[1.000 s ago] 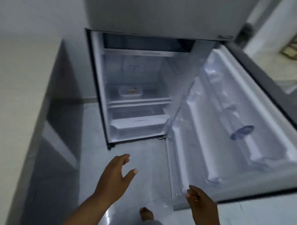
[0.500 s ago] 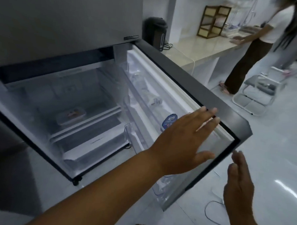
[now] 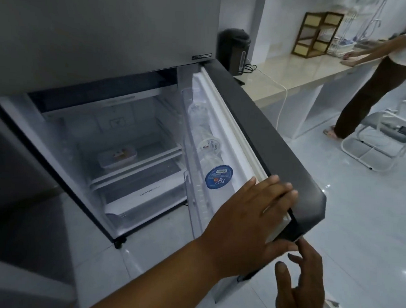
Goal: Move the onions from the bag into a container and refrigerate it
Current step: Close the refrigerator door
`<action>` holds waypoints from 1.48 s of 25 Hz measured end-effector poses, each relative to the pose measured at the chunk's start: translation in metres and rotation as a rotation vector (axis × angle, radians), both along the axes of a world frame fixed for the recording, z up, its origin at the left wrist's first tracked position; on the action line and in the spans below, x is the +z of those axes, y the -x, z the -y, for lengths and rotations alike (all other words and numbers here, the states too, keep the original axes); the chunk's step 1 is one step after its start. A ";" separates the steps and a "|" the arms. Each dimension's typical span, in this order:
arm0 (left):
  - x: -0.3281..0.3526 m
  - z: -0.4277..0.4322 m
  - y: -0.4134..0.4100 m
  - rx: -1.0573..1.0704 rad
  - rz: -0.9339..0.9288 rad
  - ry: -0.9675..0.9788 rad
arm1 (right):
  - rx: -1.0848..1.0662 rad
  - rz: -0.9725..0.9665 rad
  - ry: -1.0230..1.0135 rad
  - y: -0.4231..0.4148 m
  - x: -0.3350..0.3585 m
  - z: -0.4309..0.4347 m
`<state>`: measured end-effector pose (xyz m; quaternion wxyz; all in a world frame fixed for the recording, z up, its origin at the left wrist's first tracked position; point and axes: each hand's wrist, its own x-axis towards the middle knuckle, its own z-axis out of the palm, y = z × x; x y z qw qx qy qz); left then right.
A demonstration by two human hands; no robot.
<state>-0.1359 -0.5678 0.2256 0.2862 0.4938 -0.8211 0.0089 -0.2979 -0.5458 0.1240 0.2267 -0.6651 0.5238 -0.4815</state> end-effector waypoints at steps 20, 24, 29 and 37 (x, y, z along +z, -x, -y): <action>-0.008 -0.144 -0.259 0.906 -0.400 -0.063 | 0.665 -0.569 0.541 -0.293 0.099 0.042; -0.031 -0.147 -0.293 0.971 -0.623 -0.268 | 0.683 -0.617 0.516 -0.366 0.105 0.045; -0.041 -0.117 -0.344 0.978 -0.935 -0.336 | 0.712 -0.625 0.553 -0.444 0.096 0.057; -0.039 -0.052 -0.420 1.048 -1.165 -0.236 | 0.779 -0.660 0.603 -0.520 0.073 0.099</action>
